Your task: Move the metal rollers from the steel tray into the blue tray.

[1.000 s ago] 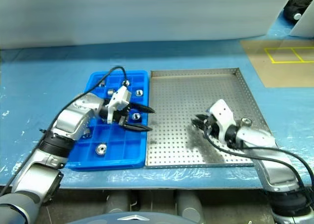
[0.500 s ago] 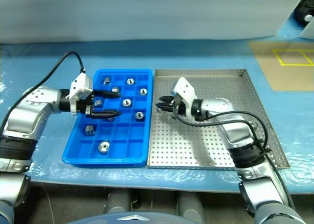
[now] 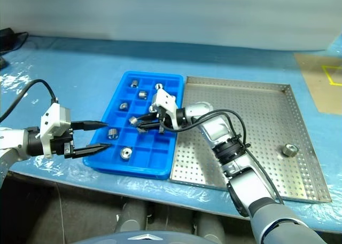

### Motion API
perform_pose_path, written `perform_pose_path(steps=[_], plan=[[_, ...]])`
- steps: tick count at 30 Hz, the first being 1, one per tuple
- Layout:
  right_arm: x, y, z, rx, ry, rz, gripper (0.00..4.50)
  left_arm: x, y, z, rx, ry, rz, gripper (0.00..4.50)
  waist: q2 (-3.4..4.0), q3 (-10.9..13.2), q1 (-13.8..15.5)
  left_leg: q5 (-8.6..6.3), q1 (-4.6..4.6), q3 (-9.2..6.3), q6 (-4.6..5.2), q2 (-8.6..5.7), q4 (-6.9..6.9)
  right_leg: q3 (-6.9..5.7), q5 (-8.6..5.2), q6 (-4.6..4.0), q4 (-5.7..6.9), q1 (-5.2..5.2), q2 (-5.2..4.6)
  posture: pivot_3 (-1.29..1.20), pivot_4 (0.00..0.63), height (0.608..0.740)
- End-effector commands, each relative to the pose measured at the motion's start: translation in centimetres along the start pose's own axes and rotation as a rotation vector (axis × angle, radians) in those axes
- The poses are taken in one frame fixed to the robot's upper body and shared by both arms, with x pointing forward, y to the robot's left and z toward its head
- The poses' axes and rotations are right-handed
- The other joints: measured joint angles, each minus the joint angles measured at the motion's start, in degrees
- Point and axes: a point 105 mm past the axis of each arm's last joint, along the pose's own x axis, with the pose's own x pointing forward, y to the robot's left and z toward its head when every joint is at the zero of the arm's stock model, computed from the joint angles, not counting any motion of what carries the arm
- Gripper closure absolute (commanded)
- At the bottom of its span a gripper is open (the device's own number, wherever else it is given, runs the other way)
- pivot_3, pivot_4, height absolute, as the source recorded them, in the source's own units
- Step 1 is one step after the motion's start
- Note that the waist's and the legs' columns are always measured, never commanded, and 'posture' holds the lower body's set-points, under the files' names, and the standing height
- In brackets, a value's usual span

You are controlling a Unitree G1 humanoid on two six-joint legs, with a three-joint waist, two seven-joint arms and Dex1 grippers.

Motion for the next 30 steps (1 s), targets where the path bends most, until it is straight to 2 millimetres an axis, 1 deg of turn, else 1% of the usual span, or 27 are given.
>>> perform_pose_path(steps=[1,5,7,9,10,13,15,16,18,20,24,25,27,29,30], plan=[[0.5,-0.2,0.7,-0.059,-0.007,0.034,3.83,-0.4,-0.2,1.2,0.035,-0.025,0.043,0.99,0.0,0.0,0.4,0.0,0.0,-0.01,0.0,0.0,0.0,0.0,0.0,0.0,0.0,0.0,0.0,0.38,0.15,0.74],[0.0,-0.8,0.0,-0.079,0.013,0.006,3.83,-0.3,-0.2,1.3,0.037,-0.028,0.05,0.99,0.0,0.0,1.0,0.0,-0.05,-0.04,-0.01,-0.01,0.0,0.0,0.0,0.0,0.0,-0.02,0.0,0.37,0.15,0.74],[-0.3,-1.0,-0.4,-0.062,0.017,-0.003,3.83,-0.3,0.0,1.4,0.037,-0.03,0.051,0.99,0.0,0.0,1.2,0.01,-0.05,-0.04,-0.01,-0.01,0.0,0.0,0.0,0.01,0.0,-0.05,0.01,0.36,0.15,0.74],[-0.6,-0.9,-0.6,-0.045,0.014,0.0,3.11,-0.1,0.1,1.4,0.04,-0.031,0.044,0.99,0.0,0.0,1.2,0.02,-0.08,-0.04,-0.04,0.0,0.0,0.0,0.0,0.01,0.01,-0.07,0.02,0.35,0.15,0.74],[-0.7,-0.8,-0.7,-0.044,0.015,0.003,2.93,0.1,0.2,1.4,0.041,-0.032,0.038,0.99,0.0,0.0,1.2,0.02,-0.09,-0.04,-0.04,-0.01,0.0,0.0,0.0,0.01,0.01,-0.09,0.04,0.34,0.15,0.74],[-0.9,-0.7,-0.9,-0.017,0.03,-0.007,1.96,0.6,0.5,1.7,0.051,-0.041,0.018,0.99,-0.01,0.0,1.3,0.03,-0.09,-0.04,-0.06,-0.01,0.0,0.0,0.0,0.01,0.02,-0.1,0.04,0.33,0.15,0.74],[-1.2,-0.6,-0.8,-0.02,0.028,-0.017,1.96,1.0,0.8,1.8,0.059,-0.049,0.002,0.99,-0.01,0.0,1.3,0.06,-0.09,-0.05,-0.1,-0.01,0.0,0.0,0.0,0.01,0.04,-0.09,0.04,0.33,0.15,0.74],[-1.4,-0.8,-0.7,-0.026,0.026,-0.034,1.96,1.3,0.9,1.9,0.06,-0.053,-0.007,0.99,-0.01,0.0,1.3,0.07,-0.09,-0.05,-0.11,-0.01,0.0,0.0,0.0,0.01,0.04,-0.09,0.05,0.26,0.15,0.74],[-1.8,-1.2,-0.8,-0.033,0.03,-0.075,1.96,1.8,1.1,1.9,0.069,-0.058,-0.027,0.99,-0.01,0.0,1.1,0.15,-0.09,-0.05,-0.24,-0.02,0.01,0.01,0.0,0.01,0.06,-0.11,0.05,0.26,0.15,0.74],[-2.7,-1.5,-0.5,-0.035,0.024,-0.116,1.96,2.5,1.4,2.1,0.077,-0.069,-0.046,0.99,-0.01,0.0,0.8,0.18,-0.08,-0.04,-0.29,-0.02,0.04,0.02,0.01,0.02,0.1,-0.12,0.05,0.19,0.15,0.74],[-6.1,-2.9,0.6,-0.009,-0.019,-0.265,1.96,4.8,2.1,3.1,0.092,-0.138,-0.099,0.99,-0.02,0.0,0.6,0.21,-0.13,0.01,-0.34,-0.05,0.15,0.02,0.01,0.03,0.14,-0.07,0.06,0.08,0.15,0.74],[-7.2,-3.3,0.6,0.002,-0.019,-0.308,1.96,5.5,2.4,3.3,0.094,-0.154,-0.111,0.99,-0.02,0.0,0.2,0.2,-0.16,0.08,-0.33,-0.04,0.27,0.02,0.03,0.04,0.17,-0.04,0.07,0.03,0.15,0.74],[-10.6,-4.2,-0.1,0.037,-0.007,-0.456,1.96,7.5,2.5,3.6,0.106,-0.18,-0.17,0.99,-0.04,0.0,-0.3,0.2,-0.14,0.13,-0.32,-0.07,0.37,0.08,0.08,0.13,0.17,0.03,0.06,-0.03,0.15,0.74],[-12.5,-4.5,-0.4,0.05,0.006,-0.537,1.96,8.7,2.5,3.8,0.117,-0.193,-0.212,0.99,-0.05,-0.1,-1.0,0.2,-0.1,0.23,-0.33,-0.09,0.41,0.13,0.12,0.18,0.17,0.11,0.06,-0.06,0.15,0.74],[-13.3,-4.5,-0.7,0.049,0.018,-0.571,1.96,9.3,2.4,3.9,0.119,-0.202,-0.228,0.99,-0.06,-0.1,-1.7,0.2,-0.1,0.24,-0.32,-0.09,0.45,0.14,0.12,0.19,0.18,0.11,0.06,-0.13,0.15,0.74]])
